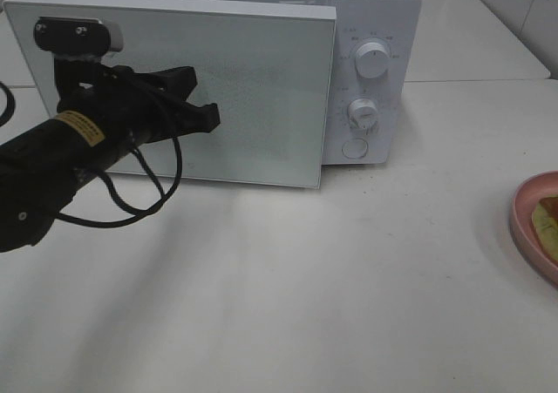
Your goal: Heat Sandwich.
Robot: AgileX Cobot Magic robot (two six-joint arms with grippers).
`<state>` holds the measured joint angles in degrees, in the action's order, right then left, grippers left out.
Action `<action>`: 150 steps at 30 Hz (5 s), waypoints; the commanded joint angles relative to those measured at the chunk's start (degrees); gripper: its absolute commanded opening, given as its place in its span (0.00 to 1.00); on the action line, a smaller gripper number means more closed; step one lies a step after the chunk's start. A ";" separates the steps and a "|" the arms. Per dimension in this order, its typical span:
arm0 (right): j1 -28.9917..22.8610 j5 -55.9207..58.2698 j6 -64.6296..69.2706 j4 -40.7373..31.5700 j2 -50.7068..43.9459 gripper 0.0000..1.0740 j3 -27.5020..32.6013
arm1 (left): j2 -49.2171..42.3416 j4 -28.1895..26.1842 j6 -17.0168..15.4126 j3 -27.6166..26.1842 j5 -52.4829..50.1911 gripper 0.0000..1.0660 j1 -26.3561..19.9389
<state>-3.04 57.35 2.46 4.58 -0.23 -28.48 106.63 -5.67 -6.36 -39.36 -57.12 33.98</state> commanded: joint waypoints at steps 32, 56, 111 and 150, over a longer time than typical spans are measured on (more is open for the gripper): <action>0.34 -0.29 -0.29 -0.06 -1.60 0.71 0.00 | 12.03 -9.34 2.81 -26.93 17.59 0.00 3.09; 0.34 -0.29 -0.29 -0.06 -1.60 0.71 0.00 | 6.53 -5.04 2.64 -18.85 18.39 0.00 4.53; 0.34 -0.29 -0.23 -0.06 -1.60 0.71 0.00 | -26.81 -5.27 2.46 -2.86 86.69 0.92 -5.33; 0.34 -0.29 -0.17 -0.06 -1.60 0.71 0.00 | -71.33 3.09 5.50 5.16 126.39 0.92 -30.71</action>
<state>-3.04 57.35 2.64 4.58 -0.23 -28.48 38.04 -2.69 -0.52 -35.47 69.79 3.44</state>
